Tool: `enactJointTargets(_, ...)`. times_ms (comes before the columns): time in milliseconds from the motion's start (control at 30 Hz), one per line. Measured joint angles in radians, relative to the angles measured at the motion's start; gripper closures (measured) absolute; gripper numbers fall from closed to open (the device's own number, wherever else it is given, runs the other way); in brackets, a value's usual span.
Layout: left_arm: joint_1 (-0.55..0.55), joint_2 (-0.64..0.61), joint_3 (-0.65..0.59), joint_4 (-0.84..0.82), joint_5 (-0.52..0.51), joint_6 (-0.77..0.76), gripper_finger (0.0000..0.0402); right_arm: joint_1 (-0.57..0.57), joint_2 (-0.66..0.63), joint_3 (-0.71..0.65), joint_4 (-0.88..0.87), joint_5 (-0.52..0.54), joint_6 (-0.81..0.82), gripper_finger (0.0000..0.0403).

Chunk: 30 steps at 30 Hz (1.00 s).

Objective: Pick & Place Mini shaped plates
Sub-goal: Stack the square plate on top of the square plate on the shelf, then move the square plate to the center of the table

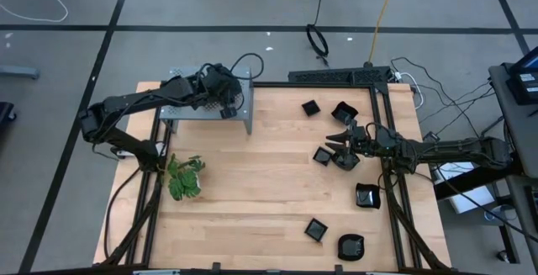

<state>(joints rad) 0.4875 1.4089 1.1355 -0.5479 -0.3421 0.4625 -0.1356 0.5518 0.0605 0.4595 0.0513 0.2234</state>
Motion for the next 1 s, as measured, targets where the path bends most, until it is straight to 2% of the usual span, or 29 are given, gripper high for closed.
enactJointTargets(167, -0.034, -0.059, 0.001, 0.029, 0.000, 0.014, 0.0214, 0.000, 0.000, 0.000, 0.000, 0.000, 0.000, 0.0297)
enactJointTargets(300, -0.067, -0.110, 0.001, 0.072, 0.000, 0.014, 0.0195, 0.000, 0.000, 0.000, 0.000, 0.000, 0.000, 0.0297)
enactJointTargets(500, -0.098, -0.150, 0.002, 0.225, 0.000, 0.011, 0.0193, 0.000, 0.000, 0.000, 0.000, 0.000, 0.000, 0.0297)
enactJointTargets(767, -0.097, -0.151, 0.002, 0.526, 0.000, 0.026, 0.0192, 0.000, 0.000, 0.000, 0.000, 0.000, 0.000, 0.0297)
enactJointTargets(1000, -0.097, -0.152, 0.002, 0.687, 0.001, 0.027, 0.0192, 0.000, 0.000, 0.000, 0.000, 0.000, 0.000, 0.0297)
